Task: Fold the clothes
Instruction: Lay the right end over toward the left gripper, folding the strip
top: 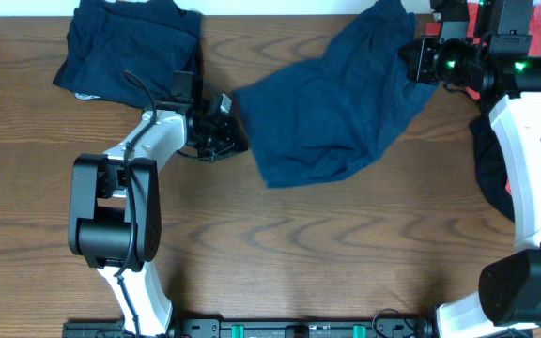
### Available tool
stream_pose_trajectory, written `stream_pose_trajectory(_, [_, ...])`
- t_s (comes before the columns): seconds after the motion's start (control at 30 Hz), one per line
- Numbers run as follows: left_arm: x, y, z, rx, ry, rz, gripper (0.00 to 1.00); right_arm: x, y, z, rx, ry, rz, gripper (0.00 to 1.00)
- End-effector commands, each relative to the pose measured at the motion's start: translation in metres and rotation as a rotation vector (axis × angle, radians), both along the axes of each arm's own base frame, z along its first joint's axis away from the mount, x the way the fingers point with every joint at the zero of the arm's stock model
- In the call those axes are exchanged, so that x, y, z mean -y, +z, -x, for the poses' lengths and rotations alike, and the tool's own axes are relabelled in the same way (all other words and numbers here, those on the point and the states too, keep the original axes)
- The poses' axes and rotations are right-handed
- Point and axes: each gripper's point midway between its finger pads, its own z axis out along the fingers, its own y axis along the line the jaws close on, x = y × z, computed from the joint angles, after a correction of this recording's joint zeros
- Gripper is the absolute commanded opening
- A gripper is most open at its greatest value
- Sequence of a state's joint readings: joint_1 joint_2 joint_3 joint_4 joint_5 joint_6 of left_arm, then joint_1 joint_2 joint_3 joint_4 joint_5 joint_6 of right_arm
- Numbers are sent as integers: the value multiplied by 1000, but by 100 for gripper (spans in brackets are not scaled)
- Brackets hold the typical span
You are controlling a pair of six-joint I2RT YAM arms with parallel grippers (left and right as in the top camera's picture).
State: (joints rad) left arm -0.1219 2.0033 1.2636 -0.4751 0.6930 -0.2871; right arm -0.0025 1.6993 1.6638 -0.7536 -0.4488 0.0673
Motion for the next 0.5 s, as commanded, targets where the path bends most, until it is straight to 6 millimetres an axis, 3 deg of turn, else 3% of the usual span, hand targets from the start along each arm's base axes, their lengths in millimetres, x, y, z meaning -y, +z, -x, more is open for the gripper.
stream_pose_trajectory(0.0, [8,-11,5,1,-36,3,6,2,18,1,49,6,23,1])
stream_pose_trajectory(0.33, [53,1,-12,173,-128,25,6,5,15,3,31,0,24,1])
stream_pose_trajectory(0.47, [49,-7,-21,201,-89,-70,6,5,14,4,27,0,24,1])
